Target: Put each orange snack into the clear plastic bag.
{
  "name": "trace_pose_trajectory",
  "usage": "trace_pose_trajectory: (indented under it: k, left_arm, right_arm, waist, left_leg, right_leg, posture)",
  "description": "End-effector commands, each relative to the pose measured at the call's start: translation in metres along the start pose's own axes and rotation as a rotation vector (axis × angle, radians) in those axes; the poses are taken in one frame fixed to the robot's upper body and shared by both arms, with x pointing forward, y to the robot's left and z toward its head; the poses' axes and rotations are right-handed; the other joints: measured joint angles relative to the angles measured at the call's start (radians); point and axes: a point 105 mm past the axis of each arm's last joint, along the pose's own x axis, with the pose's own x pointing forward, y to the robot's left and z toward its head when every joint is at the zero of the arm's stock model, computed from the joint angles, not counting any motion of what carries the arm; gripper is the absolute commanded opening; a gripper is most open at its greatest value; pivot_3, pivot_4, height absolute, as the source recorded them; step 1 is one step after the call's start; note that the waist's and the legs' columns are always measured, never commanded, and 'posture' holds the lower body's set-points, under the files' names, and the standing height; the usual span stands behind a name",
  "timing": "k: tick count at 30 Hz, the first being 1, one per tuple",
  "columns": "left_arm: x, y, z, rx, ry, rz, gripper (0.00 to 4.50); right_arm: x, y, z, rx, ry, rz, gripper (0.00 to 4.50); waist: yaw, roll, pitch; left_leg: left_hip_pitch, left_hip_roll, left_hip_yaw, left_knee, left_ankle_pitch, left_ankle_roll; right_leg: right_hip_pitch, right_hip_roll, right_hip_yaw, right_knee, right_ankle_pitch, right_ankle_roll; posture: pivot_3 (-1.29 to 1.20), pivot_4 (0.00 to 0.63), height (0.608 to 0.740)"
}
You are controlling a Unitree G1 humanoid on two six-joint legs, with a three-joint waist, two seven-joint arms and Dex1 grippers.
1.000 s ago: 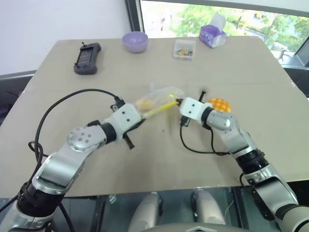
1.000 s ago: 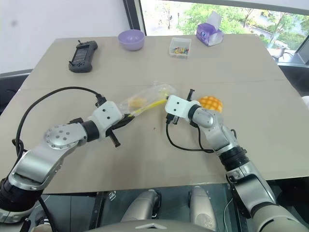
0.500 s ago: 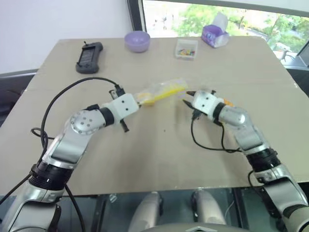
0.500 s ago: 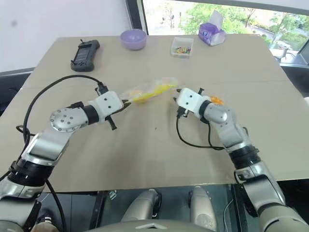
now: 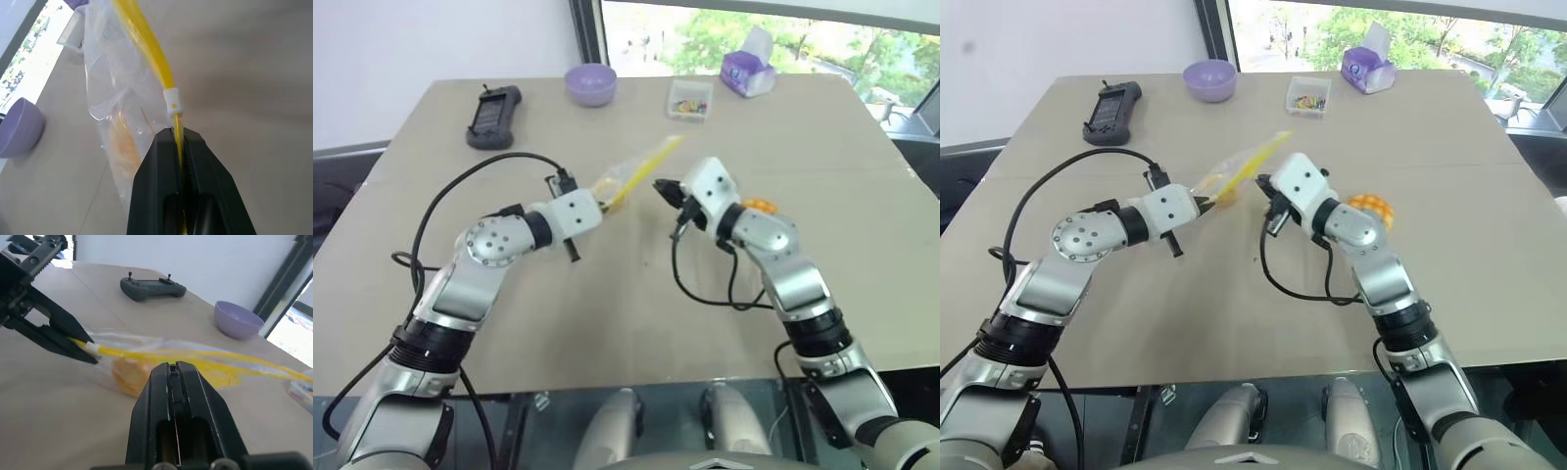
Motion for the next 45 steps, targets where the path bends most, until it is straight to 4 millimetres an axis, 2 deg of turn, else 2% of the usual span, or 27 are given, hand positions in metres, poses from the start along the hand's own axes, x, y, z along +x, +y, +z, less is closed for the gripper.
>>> trace_pose_trajectory:
  k: [1,15,21,28,45]
  left_arm:
    - [-0.005,0.004,0.011,0.035,-0.032,0.02,0.0]
    - [-0.006,-0.006,0.021,0.022,-0.068,-0.002,0.0]
    - [-0.006,-0.007,0.022,0.005,-0.074,-0.004,0.0]
    - [-0.006,-0.008,0.023,-0.006,-0.074,-0.004,0.0]
    - [-0.005,-0.009,0.025,-0.024,-0.083,-0.013,0.0]
  right_arm:
    - [0.006,-0.005,0.013,-0.044,-0.052,-0.008,0.07]
    - [0.02,0.006,0.006,-0.033,-0.046,0.042,0.07]
    - [0.018,0.007,0.002,-0.036,-0.035,0.042,0.07]
    - [0.004,-0.008,-0.003,-0.022,-0.01,-0.011,0.07]
    - [-0.002,-0.031,-0.011,0.011,0.033,-0.115,0.07]
  waist:
    - [-0.001,0.0,0.0]
    - [-0.004,0.0,0.0]
    - [-0.003,0.0,0.0]
    - [-0.003,0.0,0.0]
    - [-0.004,0.0,0.0]
  left_leg:
    - [0.0,0.0,0.0,0.0,0.0,0.0]
    - [0.0,0.0,0.0,0.0,0.0,0.0]
    - [0.0,0.0,0.0,0.0,0.0,0.0]
    - [0.0,0.0,0.0,0.0,0.0,0.0]
    - [0.0,0.001,0.0,0.0,0.0,0.0]
  right_leg:
    - [0.0,0.0,0.0,0.0,0.0,0.0]
    - [0.0,0.0,0.0,0.0,0.0,0.0]
    - [0.0,0.0,0.0,0.0,0.0,0.0]
    - [0.0,0.0,0.0,0.0,0.0,0.0]
    - [0.0,0.0,0.0,0.001,0.0,0.0]
  posture:
    - [0.0,0.15,0.74]
    - [0.0,0.15,0.74]
    - [0.0,0.15,0.74]
    - [0.0,0.15,0.74]
    - [0.0,0.15,0.74]
